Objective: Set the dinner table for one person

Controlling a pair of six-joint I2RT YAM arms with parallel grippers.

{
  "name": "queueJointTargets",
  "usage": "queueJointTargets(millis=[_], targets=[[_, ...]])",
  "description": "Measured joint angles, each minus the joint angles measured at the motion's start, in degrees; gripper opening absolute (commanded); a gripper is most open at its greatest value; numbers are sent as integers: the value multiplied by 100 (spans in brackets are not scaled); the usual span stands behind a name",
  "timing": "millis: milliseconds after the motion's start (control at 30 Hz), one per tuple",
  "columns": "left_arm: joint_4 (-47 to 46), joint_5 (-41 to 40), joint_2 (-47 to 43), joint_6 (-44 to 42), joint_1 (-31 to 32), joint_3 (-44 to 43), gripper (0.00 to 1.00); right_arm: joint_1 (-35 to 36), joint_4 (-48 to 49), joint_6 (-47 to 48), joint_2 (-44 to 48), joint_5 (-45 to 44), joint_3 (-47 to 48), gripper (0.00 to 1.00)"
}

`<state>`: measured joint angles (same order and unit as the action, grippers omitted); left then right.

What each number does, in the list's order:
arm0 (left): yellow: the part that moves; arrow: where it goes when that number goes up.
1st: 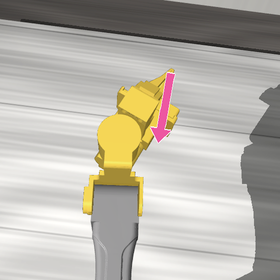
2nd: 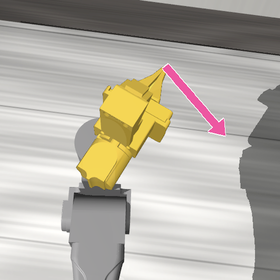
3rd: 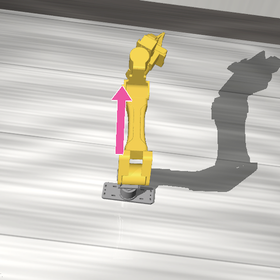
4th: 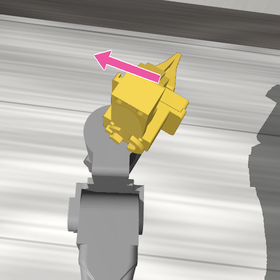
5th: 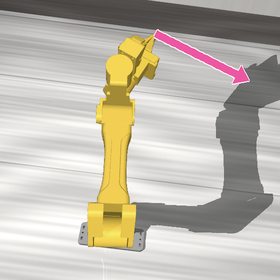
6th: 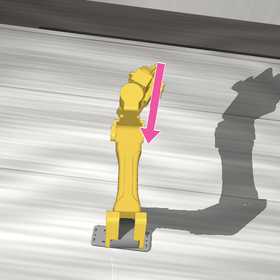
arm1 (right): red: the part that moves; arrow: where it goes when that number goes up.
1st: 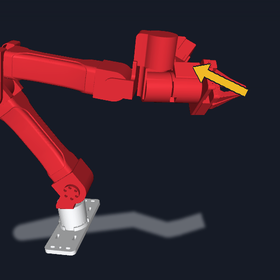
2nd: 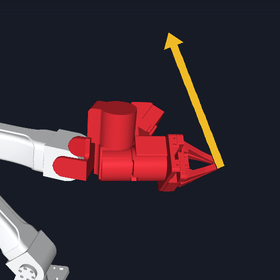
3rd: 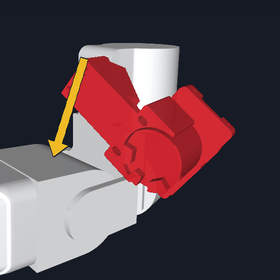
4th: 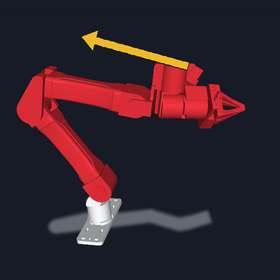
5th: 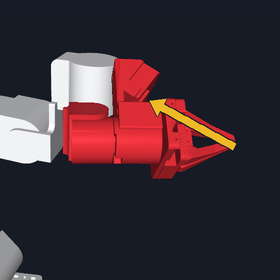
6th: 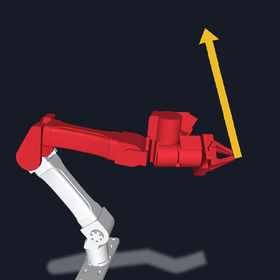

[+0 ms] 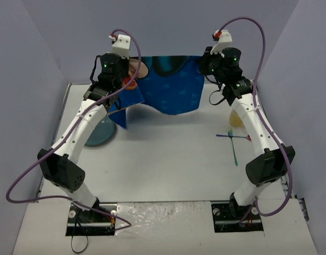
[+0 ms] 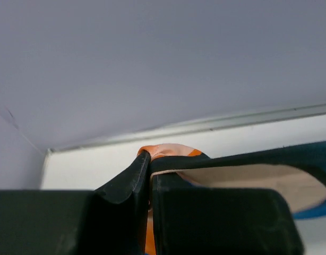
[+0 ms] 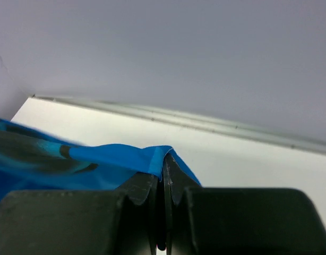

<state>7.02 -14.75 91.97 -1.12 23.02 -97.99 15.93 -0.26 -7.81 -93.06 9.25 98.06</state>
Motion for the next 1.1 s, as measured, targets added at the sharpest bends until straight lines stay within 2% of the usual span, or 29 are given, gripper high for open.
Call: queueJointTargets(millis=[67, 167, 333, 467, 600, 700, 933, 1100], targets=[[46, 164, 398, -514, -124, -689, 0, -106, 87, 182, -465, 120, 587, 0], [212, 282, 849, -1181, -244, -1211, 0, -199, 81, 437, -929, 254, 1054, 0], [449, 448, 1219, -2014, -330, -1373, 0, -229, -10, 821, -1186, 281, 1337, 0], [408, 580, 1238, -2496, -333, -1375, 0, -235, 301, 1024, -1063, 227, 1220, 0], [253, 769, 1177, -2818, -328, -1376, 0, -235, 704, 1143, -596, 158, 549, 0], [23, 1004, 890, -2960, -275, -947, 0, -235, 1086, 1160, -74, 97, -285, 0], [-211, 905, -424, -3253, 612, 1360, 0, -320, 1858, 849, 1424, -533, -3158, 0], [-122, 668, -953, -2802, 1406, 2970, 0, -219, 1924, 258, 1994, -1021, -4886, 0]])
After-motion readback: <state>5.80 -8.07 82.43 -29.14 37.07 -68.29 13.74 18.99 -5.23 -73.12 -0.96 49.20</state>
